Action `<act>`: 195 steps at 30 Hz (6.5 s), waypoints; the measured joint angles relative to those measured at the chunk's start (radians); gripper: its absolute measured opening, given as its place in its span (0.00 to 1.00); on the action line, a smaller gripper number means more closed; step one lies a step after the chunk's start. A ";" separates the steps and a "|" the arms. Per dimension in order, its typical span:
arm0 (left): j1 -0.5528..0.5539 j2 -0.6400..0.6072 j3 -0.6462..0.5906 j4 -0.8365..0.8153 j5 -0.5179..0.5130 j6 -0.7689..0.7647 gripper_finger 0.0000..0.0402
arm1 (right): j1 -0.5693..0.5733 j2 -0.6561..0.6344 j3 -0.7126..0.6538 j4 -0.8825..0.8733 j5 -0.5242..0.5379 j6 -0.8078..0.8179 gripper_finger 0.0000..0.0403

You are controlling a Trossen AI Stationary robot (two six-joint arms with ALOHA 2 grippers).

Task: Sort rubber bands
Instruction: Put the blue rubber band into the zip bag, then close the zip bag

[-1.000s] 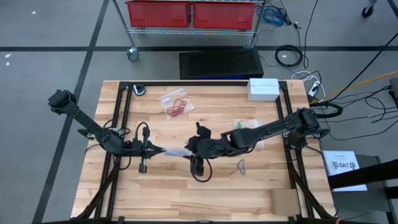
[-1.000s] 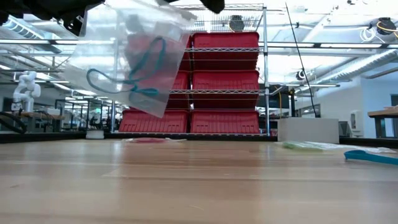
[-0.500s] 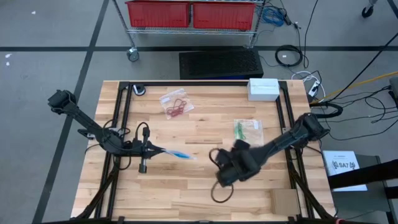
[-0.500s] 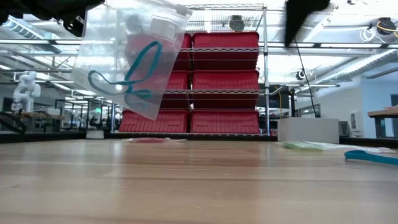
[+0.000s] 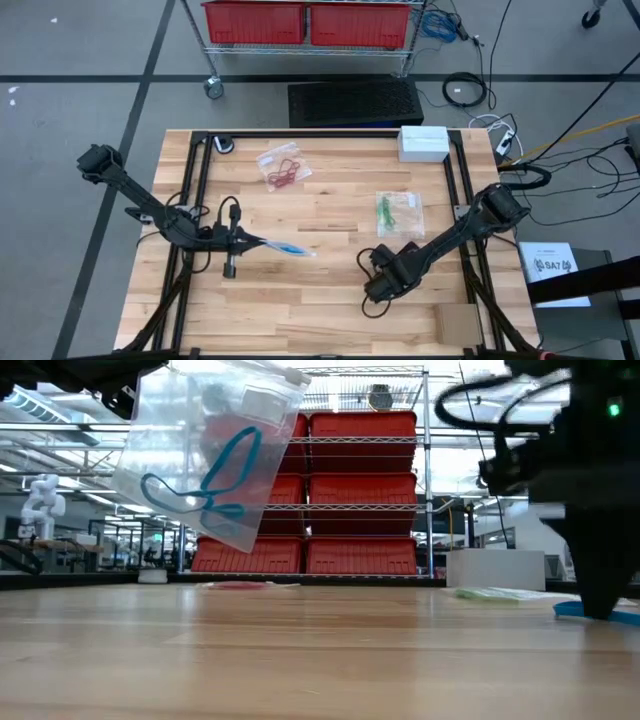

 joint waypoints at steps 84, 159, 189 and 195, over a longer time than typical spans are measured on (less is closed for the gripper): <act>0.001 0.000 0.000 -0.018 -0.008 -0.008 0.00 | -0.223 0.126 0.611 0.469 0.209 -1.171 0.47; 0.308 0.644 0.343 -0.320 0.259 -0.398 0.29 | -0.152 0.125 0.137 0.502 0.331 -0.330 0.10; 0.308 0.276 -0.013 0.157 0.464 -0.348 0.06 | -0.287 0.125 0.052 0.758 0.198 -0.385 0.09; 0.308 0.276 -0.013 0.169 0.458 -0.348 0.15 | -0.315 0.125 0.052 0.755 0.168 -0.306 0.31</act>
